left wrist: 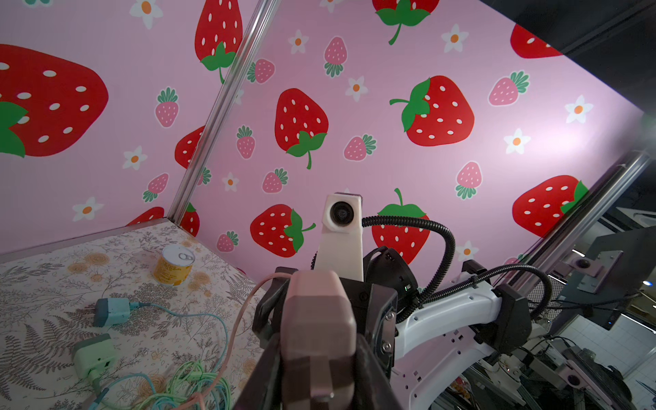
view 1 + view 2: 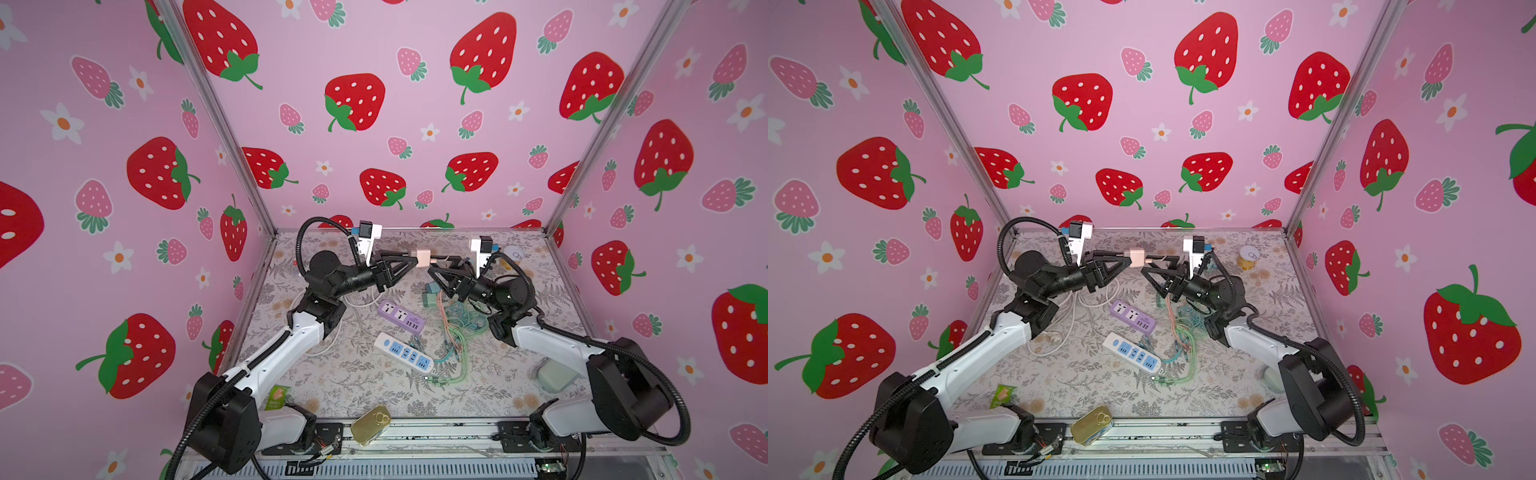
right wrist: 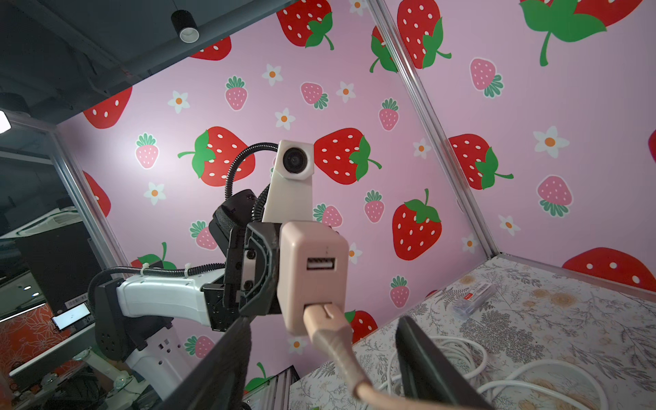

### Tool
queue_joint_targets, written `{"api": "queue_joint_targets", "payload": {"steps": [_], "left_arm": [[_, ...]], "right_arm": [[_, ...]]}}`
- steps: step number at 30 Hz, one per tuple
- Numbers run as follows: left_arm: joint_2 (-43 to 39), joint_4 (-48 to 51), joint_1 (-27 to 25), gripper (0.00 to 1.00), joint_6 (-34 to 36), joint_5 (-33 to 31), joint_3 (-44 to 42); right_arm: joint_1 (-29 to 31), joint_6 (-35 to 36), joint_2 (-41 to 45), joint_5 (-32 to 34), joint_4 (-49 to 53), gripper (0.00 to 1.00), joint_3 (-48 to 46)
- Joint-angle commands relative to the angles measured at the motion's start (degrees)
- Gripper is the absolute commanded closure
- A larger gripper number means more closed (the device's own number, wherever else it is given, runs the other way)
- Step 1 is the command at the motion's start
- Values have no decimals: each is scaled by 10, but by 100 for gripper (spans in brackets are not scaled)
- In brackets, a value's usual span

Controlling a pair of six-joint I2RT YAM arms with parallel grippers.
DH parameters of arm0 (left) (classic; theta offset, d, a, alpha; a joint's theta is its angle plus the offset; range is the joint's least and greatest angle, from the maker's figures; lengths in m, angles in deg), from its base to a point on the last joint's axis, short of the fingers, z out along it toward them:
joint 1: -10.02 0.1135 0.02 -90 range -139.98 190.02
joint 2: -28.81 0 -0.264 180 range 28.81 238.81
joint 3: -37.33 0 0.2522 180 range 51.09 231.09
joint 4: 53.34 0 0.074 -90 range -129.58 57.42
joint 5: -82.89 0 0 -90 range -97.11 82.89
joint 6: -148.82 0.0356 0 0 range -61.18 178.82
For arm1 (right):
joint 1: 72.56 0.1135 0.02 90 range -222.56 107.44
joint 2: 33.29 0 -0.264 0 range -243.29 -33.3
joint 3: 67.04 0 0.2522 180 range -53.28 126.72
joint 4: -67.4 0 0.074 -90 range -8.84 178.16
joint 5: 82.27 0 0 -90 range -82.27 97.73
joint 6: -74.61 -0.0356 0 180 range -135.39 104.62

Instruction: Insert the plug

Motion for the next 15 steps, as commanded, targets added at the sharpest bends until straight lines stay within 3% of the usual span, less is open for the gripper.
{"api": "queue_joint_targets", "payload": {"steps": [1, 15], "left_arm": [[-16, -40, -8, 100, 1, 24, -2], [-11, -44, -21, 100, 13, 14, -24]], "right_arm": [[-1, -38, -6, -14, -54, 34, 23], [4, -49, -11, -38, -55, 49, 36]]}}
